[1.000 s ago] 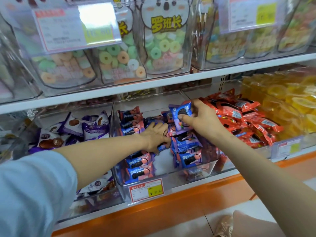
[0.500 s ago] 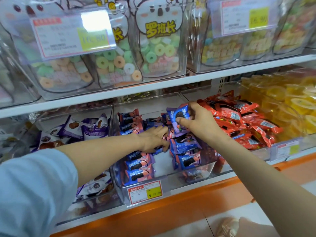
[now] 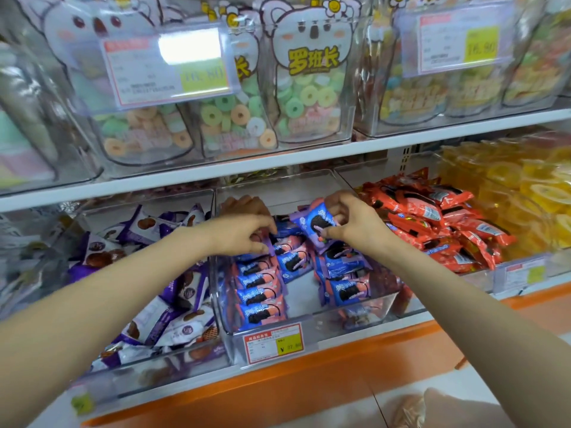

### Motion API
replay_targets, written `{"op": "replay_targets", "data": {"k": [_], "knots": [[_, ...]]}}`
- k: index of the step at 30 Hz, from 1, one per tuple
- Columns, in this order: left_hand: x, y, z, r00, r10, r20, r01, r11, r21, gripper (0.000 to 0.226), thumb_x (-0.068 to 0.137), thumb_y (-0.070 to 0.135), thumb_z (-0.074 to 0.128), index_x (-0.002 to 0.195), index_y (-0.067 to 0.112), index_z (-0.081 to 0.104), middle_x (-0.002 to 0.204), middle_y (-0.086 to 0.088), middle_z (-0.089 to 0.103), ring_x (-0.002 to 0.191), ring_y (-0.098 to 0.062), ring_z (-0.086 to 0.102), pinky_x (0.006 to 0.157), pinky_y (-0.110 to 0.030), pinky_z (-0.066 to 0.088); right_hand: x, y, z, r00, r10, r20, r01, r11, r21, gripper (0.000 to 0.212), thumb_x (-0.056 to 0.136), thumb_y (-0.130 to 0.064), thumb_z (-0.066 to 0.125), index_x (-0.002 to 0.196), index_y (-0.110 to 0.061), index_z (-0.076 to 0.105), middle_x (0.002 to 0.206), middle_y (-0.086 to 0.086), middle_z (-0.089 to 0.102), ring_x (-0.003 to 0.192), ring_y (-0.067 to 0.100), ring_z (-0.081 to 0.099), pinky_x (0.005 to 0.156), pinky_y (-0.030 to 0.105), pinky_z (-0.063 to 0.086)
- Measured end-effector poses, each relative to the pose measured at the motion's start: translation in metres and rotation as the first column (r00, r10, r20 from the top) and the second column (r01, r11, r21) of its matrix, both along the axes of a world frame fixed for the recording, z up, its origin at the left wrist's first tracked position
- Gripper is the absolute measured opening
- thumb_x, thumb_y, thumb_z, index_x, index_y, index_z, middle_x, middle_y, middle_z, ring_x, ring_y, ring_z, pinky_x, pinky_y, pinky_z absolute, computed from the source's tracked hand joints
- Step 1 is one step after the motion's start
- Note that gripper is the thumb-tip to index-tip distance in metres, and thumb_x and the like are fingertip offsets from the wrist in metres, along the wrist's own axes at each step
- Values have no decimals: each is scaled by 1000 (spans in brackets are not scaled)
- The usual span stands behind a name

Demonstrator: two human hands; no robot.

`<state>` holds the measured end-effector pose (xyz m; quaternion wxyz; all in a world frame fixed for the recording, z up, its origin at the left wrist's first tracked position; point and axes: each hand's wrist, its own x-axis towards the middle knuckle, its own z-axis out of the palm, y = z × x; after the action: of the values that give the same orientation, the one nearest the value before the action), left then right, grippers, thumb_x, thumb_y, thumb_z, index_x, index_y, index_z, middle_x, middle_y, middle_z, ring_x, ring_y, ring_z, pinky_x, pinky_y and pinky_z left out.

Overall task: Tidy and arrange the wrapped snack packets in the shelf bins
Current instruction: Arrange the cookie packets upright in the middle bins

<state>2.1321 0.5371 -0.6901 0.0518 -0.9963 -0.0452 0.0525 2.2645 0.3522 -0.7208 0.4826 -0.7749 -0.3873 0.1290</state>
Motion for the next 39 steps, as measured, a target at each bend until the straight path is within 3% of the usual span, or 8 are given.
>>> {"op": "replay_targets", "data": {"k": [4, 7, 11, 17, 20, 26, 32, 39], "knots": [[-23, -3, -7, 998, 63, 8, -63, 998, -24, 46, 83, 47, 61, 125, 29, 52, 129, 2, 47, 122, -18, 38, 97, -30, 31, -7, 19, -13, 989, 143, -35, -146, 986, -77, 42, 69, 14, 73, 91, -18, 55, 77, -4, 50, 78, 15, 45, 68, 18, 42], [-24, -9, -15, 999, 26, -43, -27, 1000, -15, 47, 84, 49, 61, 124, 28, 51, 126, 2, 48, 120, -18, 40, 96, -32, 33, -8, 30, -24, 965, 232, 120, -197, 948, -250, 38, 72, 10, 71, 103, -8, 59, 84, 1, 53, 78, 13, 46, 66, 12, 39], [-17, -14, -20, 980, -52, -194, 49, 999, -16, 53, 83, 50, 62, 130, 31, 46, 135, 9, 45, 127, -14, 36, 98, -33, 28, 0, 36, -27, 875, 375, 306, -202, 857, -473, 36, 73, 4, 71, 105, -8, 62, 91, 6, 60, 79, 16, 49, 68, 26, 39], [-7, -10, -22, 886, -31, -462, 59, 997, 46, 66, 79, 58, 62, 137, 38, 38, 138, 7, 46, 124, -19, 43, 100, -40, 38, -3, 38, -23, 781, 527, 335, -200, 719, -666, 43, 81, -6, 68, 123, -13, 61, 112, 2, 58, 101, 18, 54, 75, 17, 32], [-4, -10, -23, 907, -58, -418, 62, 998, -3, 64, 80, 56, 62, 136, 39, 37, 137, 7, 44, 123, -18, 43, 96, -39, 41, -10, 43, -30, 724, 547, 420, -136, 710, -691, 45, 83, -15, 68, 126, -22, 58, 125, 2, 59, 114, 22, 51, 88, 26, 36], [0, -19, -27, 920, -90, -381, 64, 995, -81, 60, 84, 48, 62, 137, 37, 36, 133, 5, 43, 122, -18, 42, 89, -35, 42, -10, 43, -34, 655, 509, 558, 58, 703, -709, 36, 78, -37, 69, 107, -21, 55, 105, 5, 63, 108, 25, 49, 87, 32, 30], [33, -13, -23, 973, 50, 225, -28, 994, -102, 37, 88, 29, 59, 123, 18, 51, 121, -7, 53, 114, -25, 46, 89, -34, 39, -8, 39, -43, 672, 457, 583, 66, 747, -662, 39, 79, -40, 68, 112, -23, 57, 105, 5, 63, 111, 25, 46, 91, 34, 31], [88, 3, -42, 951, 300, -71, -306, 947, -96, 75, 83, 38, 68, 142, 15, 28, 141, -14, 37, 129, -31, 36, 102, -39, 35, 2, 23, -39, 851, 373, 371, -149, 847, -510, 35, 77, -25, 77, 107, -15, 64, 103, 4, 64, 96, 19, 57, 83, 34, 47]]}}
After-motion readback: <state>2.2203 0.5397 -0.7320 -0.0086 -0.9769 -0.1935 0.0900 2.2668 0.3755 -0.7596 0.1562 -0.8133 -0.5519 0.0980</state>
